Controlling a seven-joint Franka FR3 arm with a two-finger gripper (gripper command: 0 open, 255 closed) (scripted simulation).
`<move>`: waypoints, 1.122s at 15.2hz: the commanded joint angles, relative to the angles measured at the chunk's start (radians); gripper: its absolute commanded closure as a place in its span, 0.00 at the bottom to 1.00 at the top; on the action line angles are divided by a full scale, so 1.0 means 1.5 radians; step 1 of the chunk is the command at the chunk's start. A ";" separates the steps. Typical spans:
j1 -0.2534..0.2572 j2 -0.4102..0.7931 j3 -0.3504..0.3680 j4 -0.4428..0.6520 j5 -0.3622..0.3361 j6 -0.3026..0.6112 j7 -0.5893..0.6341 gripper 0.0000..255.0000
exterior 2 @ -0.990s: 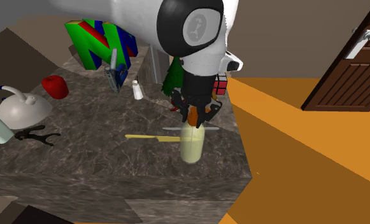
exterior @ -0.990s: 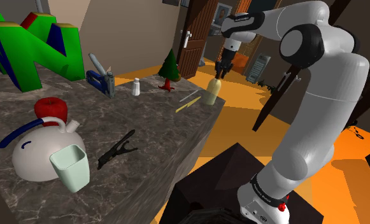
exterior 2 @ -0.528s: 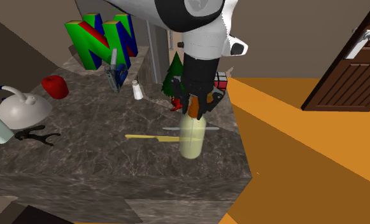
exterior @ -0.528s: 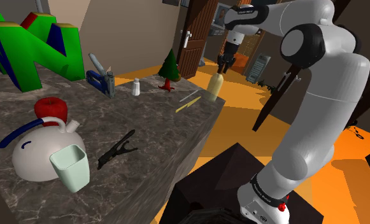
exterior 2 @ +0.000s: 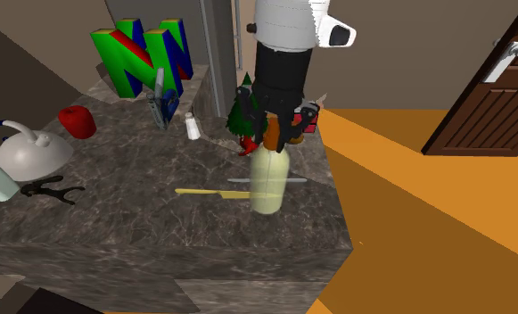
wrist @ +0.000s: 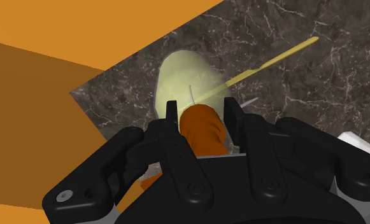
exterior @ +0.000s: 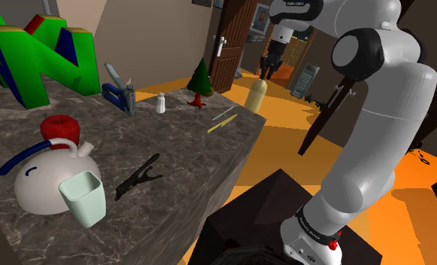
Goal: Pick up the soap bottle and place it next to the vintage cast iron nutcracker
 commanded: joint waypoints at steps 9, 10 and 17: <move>-0.014 0.028 -0.002 0.133 0.009 -0.105 0.001 1.00; -0.014 0.028 -0.002 0.133 0.009 -0.106 0.001 1.00; 0.068 -0.092 0.029 0.011 -0.025 -0.094 0.102 1.00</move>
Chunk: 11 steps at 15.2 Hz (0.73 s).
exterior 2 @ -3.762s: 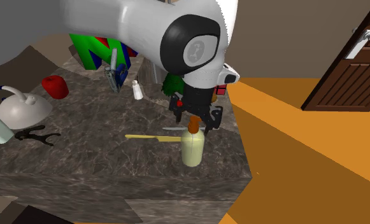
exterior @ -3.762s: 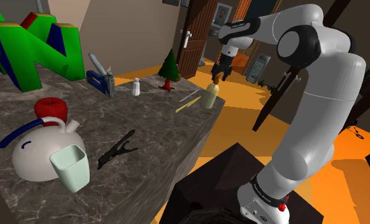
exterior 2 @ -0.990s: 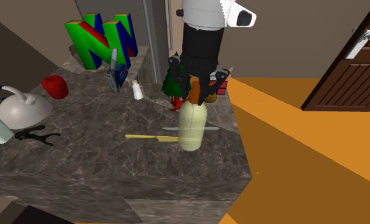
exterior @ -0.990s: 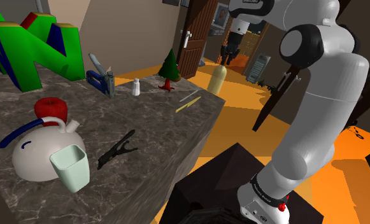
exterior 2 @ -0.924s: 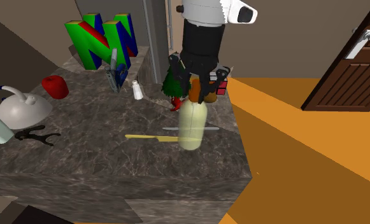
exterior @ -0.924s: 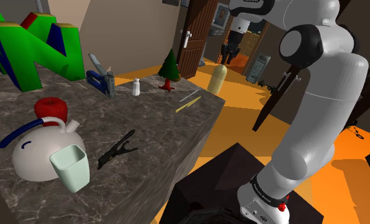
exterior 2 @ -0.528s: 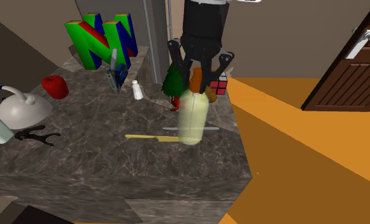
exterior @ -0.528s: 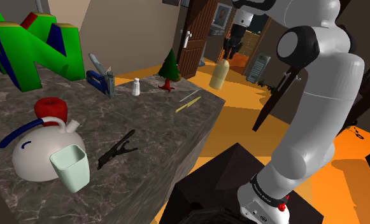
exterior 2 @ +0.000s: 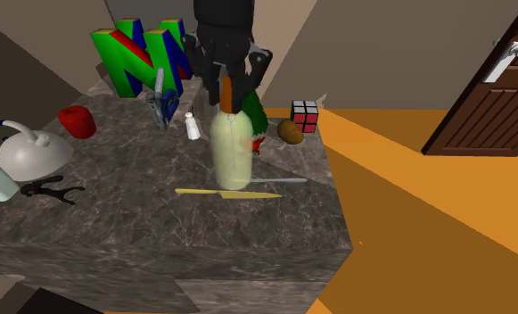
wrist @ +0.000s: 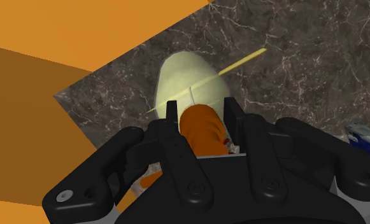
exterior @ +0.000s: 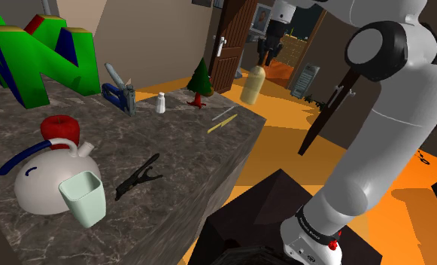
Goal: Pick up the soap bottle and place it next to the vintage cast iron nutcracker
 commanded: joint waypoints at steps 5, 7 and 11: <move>0.057 -0.083 0.037 -0.069 -0.019 -0.005 0.092 1.00; 0.074 -0.102 0.051 -0.082 -0.021 -0.010 0.124 1.00; 0.107 -0.133 0.082 -0.096 -0.023 -0.022 0.188 1.00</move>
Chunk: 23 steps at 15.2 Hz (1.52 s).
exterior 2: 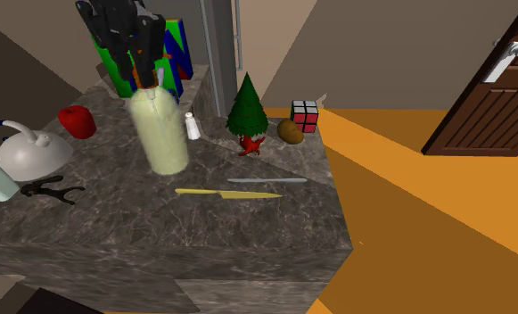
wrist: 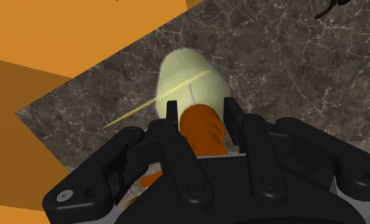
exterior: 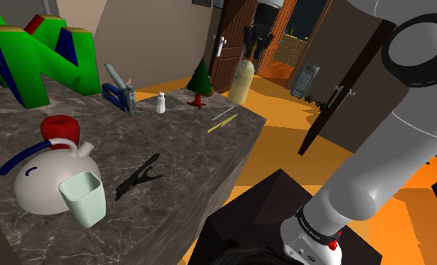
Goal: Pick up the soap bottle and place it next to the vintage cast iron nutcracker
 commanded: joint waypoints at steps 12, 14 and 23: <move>0.099 -0.031 0.106 0.037 0.014 -0.053 0.213 1.00; 0.115 -0.024 0.122 0.058 0.017 -0.063 0.246 1.00; 0.190 0.055 0.194 0.211 0.020 -0.124 0.400 1.00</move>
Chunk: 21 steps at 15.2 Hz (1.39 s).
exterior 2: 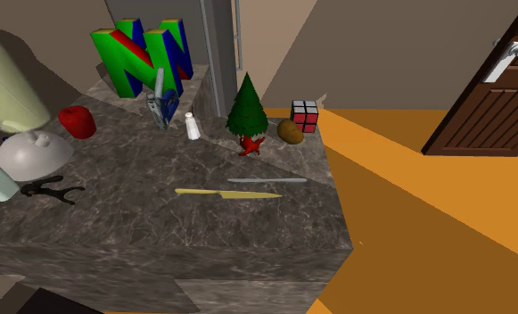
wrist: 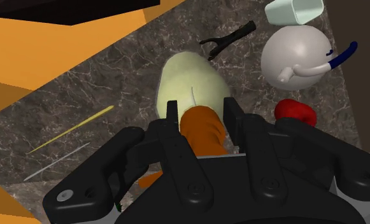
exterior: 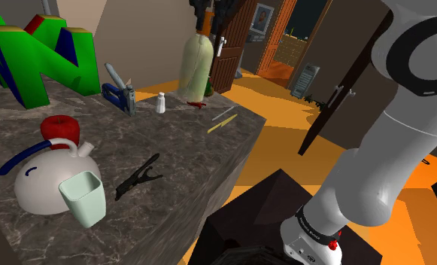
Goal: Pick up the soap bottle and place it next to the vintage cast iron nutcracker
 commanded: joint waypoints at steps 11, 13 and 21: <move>0.016 -0.042 0.012 -0.148 0.002 0.108 0.020 1.00; 0.015 -0.051 0.012 -0.178 0.003 0.129 0.018 1.00; 0.015 -0.076 0.012 -0.282 0.005 0.208 0.009 1.00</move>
